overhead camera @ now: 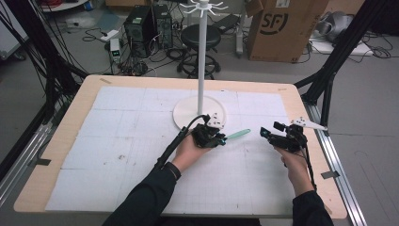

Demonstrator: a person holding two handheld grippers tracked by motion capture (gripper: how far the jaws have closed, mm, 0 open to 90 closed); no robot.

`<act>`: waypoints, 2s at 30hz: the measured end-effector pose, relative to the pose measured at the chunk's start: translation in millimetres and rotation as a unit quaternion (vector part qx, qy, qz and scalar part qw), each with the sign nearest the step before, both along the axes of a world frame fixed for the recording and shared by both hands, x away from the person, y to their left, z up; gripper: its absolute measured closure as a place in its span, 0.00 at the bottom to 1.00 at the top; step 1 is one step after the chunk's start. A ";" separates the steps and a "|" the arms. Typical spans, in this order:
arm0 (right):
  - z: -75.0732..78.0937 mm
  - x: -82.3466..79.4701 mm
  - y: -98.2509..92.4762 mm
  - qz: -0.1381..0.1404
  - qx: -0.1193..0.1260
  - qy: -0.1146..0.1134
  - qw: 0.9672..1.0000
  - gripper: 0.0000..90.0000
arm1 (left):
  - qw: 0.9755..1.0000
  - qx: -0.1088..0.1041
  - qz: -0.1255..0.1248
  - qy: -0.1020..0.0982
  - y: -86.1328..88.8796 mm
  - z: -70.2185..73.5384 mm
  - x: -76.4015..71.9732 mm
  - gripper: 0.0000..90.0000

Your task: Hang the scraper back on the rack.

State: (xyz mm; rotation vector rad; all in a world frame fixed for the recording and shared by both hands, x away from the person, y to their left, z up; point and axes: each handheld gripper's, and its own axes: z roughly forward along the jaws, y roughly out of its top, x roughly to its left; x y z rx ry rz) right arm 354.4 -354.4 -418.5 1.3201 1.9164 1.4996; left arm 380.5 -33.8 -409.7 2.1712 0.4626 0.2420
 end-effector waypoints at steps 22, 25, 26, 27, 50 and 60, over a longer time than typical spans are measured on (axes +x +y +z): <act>-0.5 -1.8 5.6 0.006 -0.017 0.002 1.000 0.22 | 0.977 -0.195 0.076 -0.050 142.0 142.4 -18.0 0.90; -0.5 -2.1 6.9 0.008 -0.019 0.004 1.000 0.22 | 0.973 -0.209 0.083 -0.052 160.8 160.4 -17.1 0.90; -0.6 -1.9 7.3 0.007 -0.020 0.003 1.000 0.22 | 0.972 -0.211 0.085 -0.055 166.1 166.1 -16.7 0.90; -0.8 -1.9 7.3 0.008 -0.022 0.003 1.000 0.22 | 0.971 -0.214 0.086 -0.056 170.8 171.6 -16.5 0.90; -2.4 -1.1 8.1 0.012 -0.023 0.008 1.000 0.22 | 0.973 -0.208 0.069 -0.079 208.1 264.9 -5.3 0.90; -2.7 -0.9 8.3 0.014 -0.025 0.009 1.000 0.22 | 0.973 -0.205 0.061 -0.081 199.9 278.5 -2.6 0.90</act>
